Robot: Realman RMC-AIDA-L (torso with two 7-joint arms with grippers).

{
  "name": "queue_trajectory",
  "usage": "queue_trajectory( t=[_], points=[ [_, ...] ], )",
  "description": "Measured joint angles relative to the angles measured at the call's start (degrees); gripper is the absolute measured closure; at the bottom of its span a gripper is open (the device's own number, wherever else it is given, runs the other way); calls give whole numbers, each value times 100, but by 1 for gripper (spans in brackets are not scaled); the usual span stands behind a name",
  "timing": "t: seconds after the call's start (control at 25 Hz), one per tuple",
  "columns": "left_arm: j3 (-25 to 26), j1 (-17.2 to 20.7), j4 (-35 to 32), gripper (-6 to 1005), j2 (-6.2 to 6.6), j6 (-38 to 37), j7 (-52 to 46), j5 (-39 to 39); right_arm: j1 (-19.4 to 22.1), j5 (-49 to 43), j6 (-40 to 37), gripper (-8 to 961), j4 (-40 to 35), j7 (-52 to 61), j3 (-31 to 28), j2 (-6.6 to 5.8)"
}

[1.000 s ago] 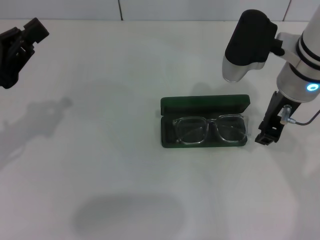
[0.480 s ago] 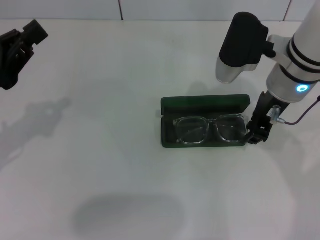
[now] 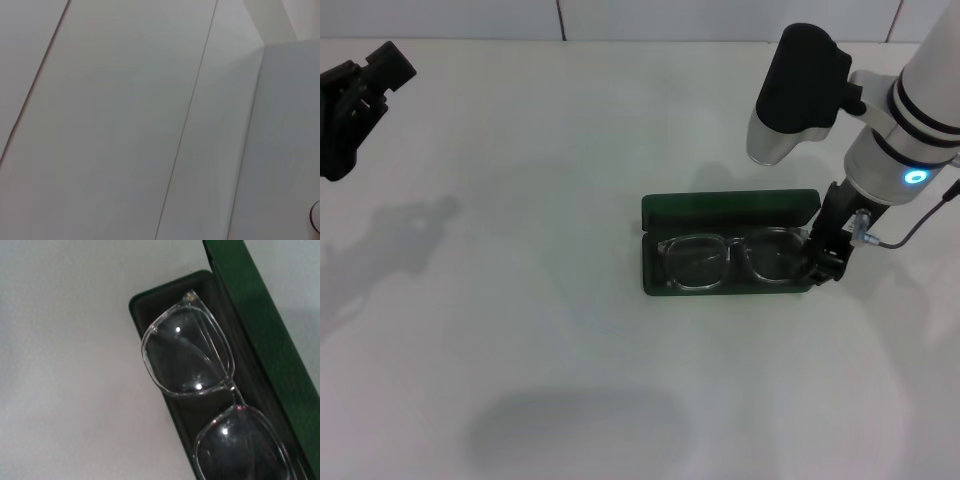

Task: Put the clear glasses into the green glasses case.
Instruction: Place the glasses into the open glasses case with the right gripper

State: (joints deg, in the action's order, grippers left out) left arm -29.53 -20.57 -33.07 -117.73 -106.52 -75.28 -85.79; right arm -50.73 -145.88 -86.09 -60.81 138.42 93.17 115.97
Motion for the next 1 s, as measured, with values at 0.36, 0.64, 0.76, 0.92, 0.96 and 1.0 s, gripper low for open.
queue_trajectory(
  t=[0.36,0.64,0.76,0.92,0.96,1.0],
  points=[
    [0,8,3,941,-4,0,-12,1,4,138,87,681,64,-175,-151,2],
    [0,19,74,941,-4,0,8,2,27,244,148,681,97,-245,-149,5],
    [0,18,74,941,-4,0,9,2,15,400,184,680,179,-298,-149,-5],
    [0,20,74,941,-4,0,8,2,16,446,233,680,221,-377,-206,4],
    [0,25,74,941,-4,0,5,2,20,447,234,680,221,-382,-210,7],
    [0,31,74,941,-4,0,2,2,24,446,234,680,221,-385,-212,9]
  ],
)
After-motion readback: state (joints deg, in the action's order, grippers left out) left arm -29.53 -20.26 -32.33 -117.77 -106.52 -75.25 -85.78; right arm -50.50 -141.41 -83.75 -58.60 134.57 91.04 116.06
